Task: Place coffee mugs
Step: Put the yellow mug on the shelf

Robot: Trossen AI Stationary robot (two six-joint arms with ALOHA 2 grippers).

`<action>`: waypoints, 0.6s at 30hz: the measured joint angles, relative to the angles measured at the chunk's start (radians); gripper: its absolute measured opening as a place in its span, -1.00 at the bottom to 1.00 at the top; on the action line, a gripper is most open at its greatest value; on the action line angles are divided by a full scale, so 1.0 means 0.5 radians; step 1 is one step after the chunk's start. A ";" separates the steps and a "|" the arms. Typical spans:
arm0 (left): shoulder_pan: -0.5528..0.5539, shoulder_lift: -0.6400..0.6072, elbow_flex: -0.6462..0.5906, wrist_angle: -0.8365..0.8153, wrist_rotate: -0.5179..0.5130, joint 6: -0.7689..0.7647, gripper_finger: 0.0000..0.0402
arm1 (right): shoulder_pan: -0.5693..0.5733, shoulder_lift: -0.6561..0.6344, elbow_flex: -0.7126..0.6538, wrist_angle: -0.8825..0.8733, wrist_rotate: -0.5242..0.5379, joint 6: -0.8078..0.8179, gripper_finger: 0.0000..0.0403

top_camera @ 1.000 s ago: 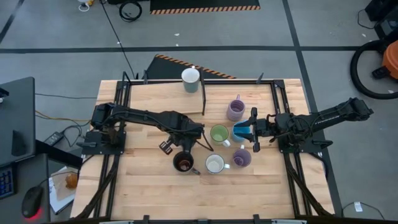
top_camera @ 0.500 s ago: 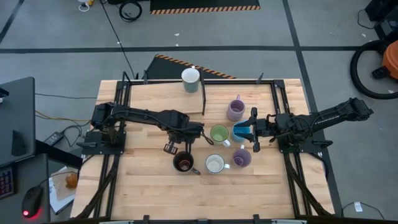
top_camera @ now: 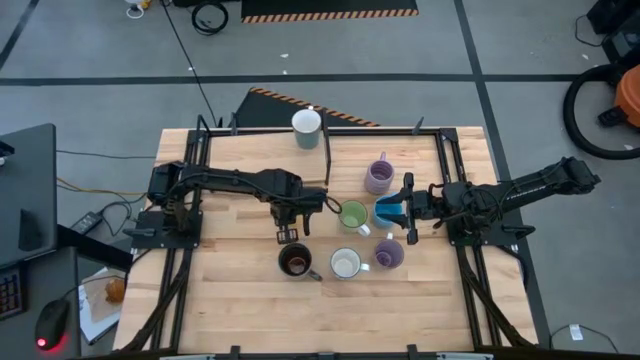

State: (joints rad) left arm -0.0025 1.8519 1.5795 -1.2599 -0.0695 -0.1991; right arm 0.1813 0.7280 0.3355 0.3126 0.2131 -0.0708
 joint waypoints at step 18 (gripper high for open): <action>0.205 -0.001 0.158 -0.162 0.142 -0.681 -0.90 | 0.000 0.000 0.000 0.014 0.007 -0.025 -0.22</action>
State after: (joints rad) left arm 0.1001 1.8515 1.6583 -1.3410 0.0014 -0.5398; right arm 0.1810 0.7280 0.3355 0.3199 0.2165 -0.0832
